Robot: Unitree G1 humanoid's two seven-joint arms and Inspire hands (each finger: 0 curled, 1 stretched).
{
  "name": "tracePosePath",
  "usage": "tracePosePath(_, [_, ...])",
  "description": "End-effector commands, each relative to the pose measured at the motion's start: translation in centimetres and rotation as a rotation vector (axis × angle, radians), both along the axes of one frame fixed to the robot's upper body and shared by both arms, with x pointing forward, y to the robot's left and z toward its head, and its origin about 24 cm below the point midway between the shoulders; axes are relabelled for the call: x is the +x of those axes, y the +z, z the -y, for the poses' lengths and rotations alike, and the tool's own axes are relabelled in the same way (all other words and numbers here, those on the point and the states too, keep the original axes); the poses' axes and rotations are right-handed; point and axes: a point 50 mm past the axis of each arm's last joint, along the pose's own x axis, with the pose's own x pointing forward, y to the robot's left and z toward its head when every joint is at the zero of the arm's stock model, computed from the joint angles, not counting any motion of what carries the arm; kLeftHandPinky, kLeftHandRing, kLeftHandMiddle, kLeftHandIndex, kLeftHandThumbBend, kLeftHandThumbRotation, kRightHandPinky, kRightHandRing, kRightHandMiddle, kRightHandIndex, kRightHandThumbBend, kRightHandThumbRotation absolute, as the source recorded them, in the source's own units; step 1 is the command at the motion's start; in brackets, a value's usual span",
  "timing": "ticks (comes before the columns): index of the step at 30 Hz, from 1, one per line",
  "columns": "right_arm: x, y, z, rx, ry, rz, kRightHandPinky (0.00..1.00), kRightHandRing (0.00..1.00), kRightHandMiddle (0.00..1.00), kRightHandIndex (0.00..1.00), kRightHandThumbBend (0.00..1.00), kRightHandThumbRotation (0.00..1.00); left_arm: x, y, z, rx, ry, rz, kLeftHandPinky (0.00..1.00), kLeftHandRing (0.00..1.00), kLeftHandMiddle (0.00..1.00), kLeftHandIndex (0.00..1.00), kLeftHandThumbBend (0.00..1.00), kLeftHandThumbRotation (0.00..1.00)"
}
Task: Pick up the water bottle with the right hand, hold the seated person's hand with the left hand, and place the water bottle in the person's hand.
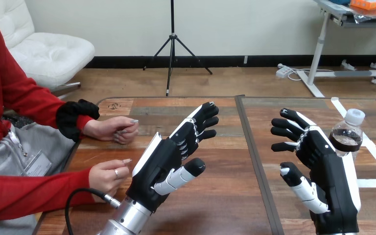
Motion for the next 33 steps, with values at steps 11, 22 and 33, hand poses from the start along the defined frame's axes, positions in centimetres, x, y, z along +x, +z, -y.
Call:
tracePosePath(11, [0.51,1.36,-0.20,0.006,0.006,0.083,0.61,0.75,0.77,0.81,1.00,0.76,0.81,1.31,0.16,-0.006,-0.004,0.068,0.87,0.93,0.94,0.94,1.00,0.79])
tracePosePath(22, [0.59,1.41,-0.09,0.012,0.007,0.082,0.61,0.75,0.77,0.80,1.00,0.75,0.82,1.32,0.28,-0.001,-0.001,0.070,0.87,0.93,0.94,0.94,1.00,0.79])
tracePosePath(33, [0.64,1.55,0.28,0.006,-0.007,0.090,0.61,0.75,0.77,0.80,1.00,0.74,0.84,1.21,0.29,-0.006,-0.004,0.058,0.87,0.93,0.94,0.94,1.00,0.78])
